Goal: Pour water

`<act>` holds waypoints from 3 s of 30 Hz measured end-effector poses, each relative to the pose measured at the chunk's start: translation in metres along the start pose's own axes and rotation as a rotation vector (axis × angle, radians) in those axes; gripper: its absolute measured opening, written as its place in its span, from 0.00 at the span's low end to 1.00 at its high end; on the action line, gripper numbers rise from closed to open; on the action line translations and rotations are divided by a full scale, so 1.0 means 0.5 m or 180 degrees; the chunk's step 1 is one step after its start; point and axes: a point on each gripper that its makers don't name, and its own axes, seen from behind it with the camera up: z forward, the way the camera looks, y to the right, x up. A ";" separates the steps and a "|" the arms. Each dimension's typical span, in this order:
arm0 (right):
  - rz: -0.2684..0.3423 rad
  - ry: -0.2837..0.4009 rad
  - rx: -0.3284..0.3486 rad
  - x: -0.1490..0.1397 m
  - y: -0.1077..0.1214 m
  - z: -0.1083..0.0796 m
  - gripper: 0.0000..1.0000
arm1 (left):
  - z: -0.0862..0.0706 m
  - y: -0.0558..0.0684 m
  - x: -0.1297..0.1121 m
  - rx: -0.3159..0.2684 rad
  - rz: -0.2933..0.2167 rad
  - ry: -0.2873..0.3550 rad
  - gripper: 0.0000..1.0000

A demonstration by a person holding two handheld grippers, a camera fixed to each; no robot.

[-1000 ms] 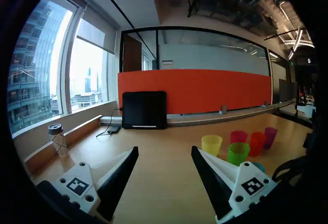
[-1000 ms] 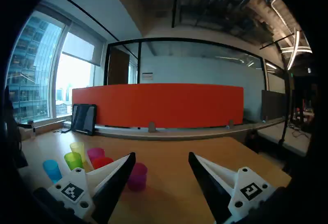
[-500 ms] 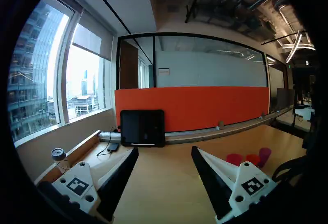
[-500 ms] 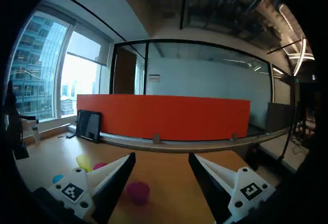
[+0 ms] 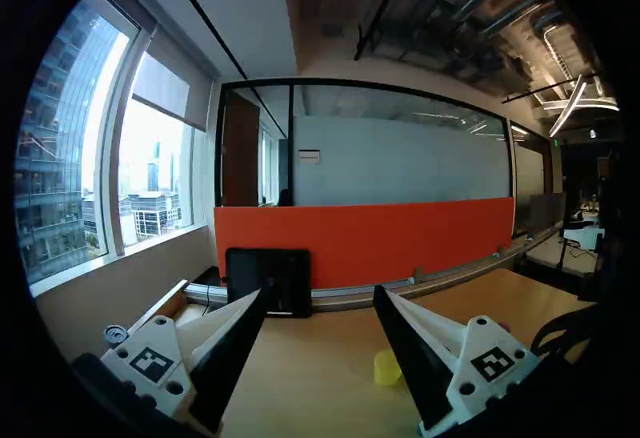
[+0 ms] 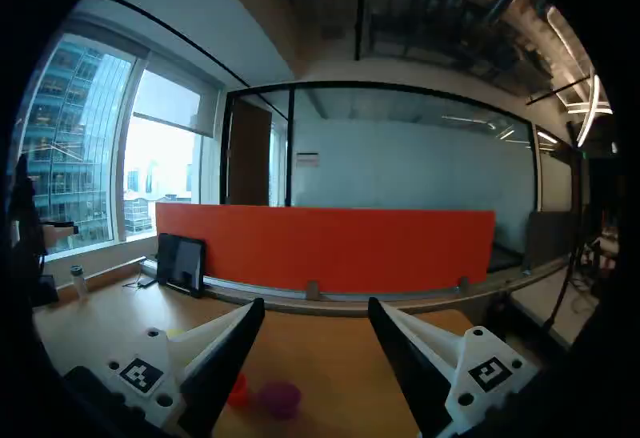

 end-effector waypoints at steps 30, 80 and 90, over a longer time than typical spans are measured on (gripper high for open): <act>-0.0108 0.0036 0.1225 0.036 -0.168 -0.050 1.00 | -0.012 0.130 0.023 -0.1162 -0.0053 -0.0095 0.96; -0.0318 -0.0591 0.1680 -0.090 -0.173 -0.049 1.00 | -0.034 0.246 -0.171 -0.2014 0.0262 -0.0773 0.96; -0.0341 -0.0741 0.1674 -0.139 -0.170 -0.043 1.00 | -0.043 0.273 -0.241 -0.2152 0.0354 -0.0978 0.96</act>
